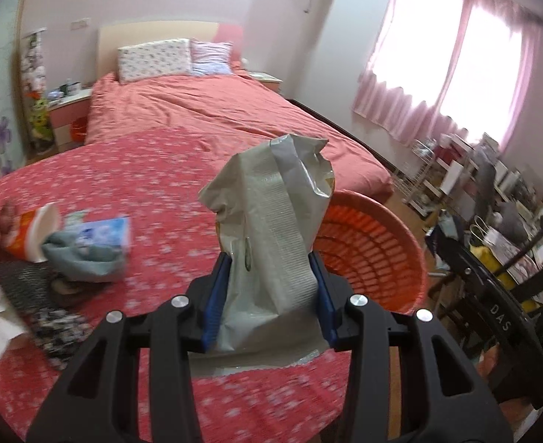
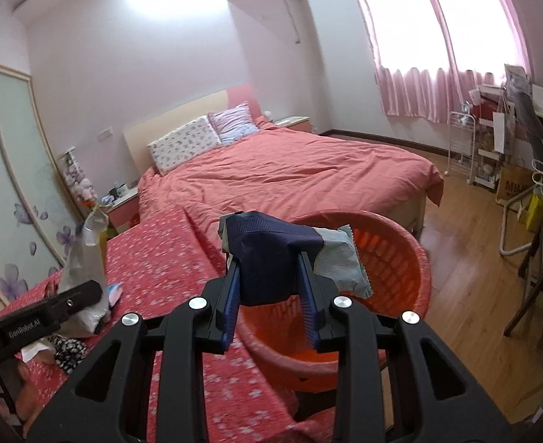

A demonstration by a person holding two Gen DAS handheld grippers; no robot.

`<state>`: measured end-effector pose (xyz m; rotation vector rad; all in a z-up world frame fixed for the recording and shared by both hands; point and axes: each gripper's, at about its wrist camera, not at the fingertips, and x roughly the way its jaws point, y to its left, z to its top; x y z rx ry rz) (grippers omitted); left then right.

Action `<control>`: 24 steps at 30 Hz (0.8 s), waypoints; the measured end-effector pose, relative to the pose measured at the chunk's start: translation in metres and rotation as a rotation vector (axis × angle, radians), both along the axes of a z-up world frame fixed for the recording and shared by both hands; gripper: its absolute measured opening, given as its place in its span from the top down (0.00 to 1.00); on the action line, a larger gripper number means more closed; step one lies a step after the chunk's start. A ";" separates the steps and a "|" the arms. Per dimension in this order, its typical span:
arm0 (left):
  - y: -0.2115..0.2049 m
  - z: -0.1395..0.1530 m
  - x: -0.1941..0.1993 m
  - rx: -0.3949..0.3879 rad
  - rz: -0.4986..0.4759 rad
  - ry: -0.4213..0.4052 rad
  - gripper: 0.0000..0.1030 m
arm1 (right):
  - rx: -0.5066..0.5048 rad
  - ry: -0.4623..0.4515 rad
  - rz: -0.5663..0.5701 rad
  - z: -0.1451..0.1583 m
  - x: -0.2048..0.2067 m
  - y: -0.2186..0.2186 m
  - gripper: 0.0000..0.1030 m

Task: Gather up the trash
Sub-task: 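Carry the wipes pack with the left tool while the right tool carries the navy cloth to the basket, then open both tools over the orange basket to drop the items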

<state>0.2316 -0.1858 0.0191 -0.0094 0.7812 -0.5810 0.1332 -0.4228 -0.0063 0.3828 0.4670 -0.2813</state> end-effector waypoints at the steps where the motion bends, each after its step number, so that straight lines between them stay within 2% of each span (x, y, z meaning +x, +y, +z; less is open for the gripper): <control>1: -0.011 -0.002 0.001 0.001 -0.015 0.003 0.59 | 0.006 -0.001 -0.005 -0.002 0.002 -0.005 0.71; 15: -0.116 -0.038 0.023 0.027 -0.159 0.050 0.58 | 0.093 -0.038 -0.011 -0.014 0.011 -0.049 0.71; 24: -0.144 -0.063 0.040 0.052 -0.171 0.088 0.51 | 0.187 -0.049 0.026 -0.023 0.024 -0.069 0.69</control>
